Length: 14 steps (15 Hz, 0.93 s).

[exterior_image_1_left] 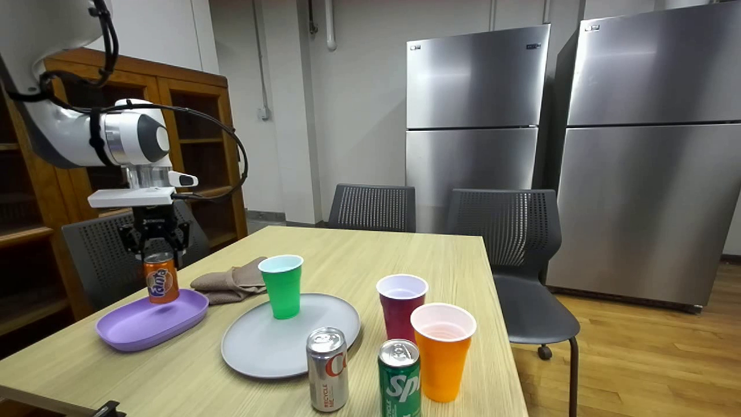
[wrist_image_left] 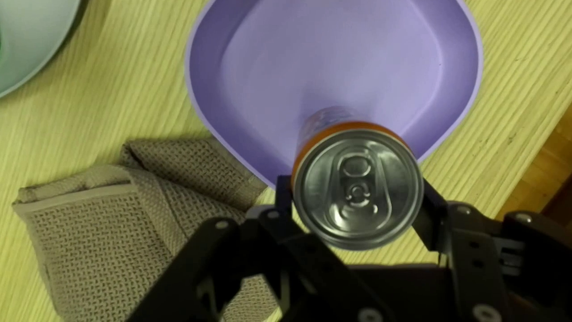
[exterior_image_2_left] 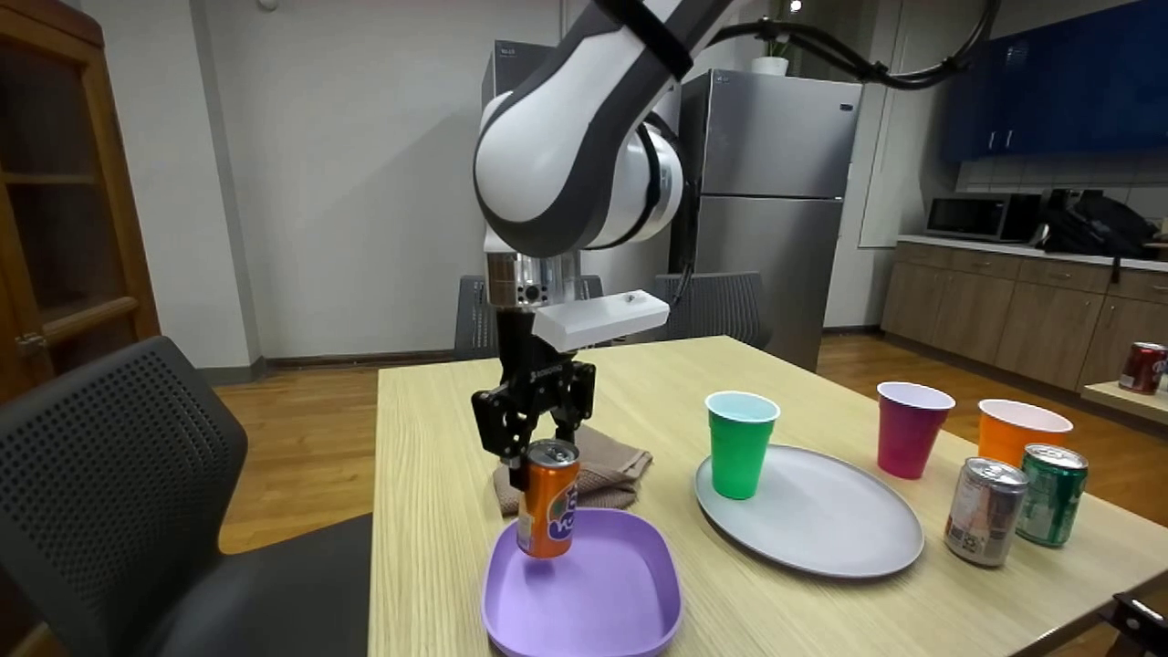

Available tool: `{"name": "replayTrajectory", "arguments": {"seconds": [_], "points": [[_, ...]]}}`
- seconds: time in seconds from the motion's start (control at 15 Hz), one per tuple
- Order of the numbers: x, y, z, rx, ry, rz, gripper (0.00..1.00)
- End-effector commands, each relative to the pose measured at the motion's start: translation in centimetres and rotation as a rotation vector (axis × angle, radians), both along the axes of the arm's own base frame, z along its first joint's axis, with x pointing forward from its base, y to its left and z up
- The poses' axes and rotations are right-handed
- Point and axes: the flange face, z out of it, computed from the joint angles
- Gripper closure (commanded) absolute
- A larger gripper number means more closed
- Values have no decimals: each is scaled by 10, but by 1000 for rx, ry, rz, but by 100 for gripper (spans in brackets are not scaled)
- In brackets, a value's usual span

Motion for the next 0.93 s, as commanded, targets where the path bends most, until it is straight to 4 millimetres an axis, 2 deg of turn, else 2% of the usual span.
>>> {"name": "replayTrajectory", "arguments": {"seconds": [0.0,0.53,0.6,0.67,0.8,0.87], "points": [[14,7,-1,-13,-13,1,62],[13,2,-11,-26,-3,8,62],[13,2,-10,-25,-3,8,12],[12,2,-9,-25,-3,9,11],[11,1,-5,-22,-9,8,1],[11,-1,-2,-20,-13,6,0]]}}
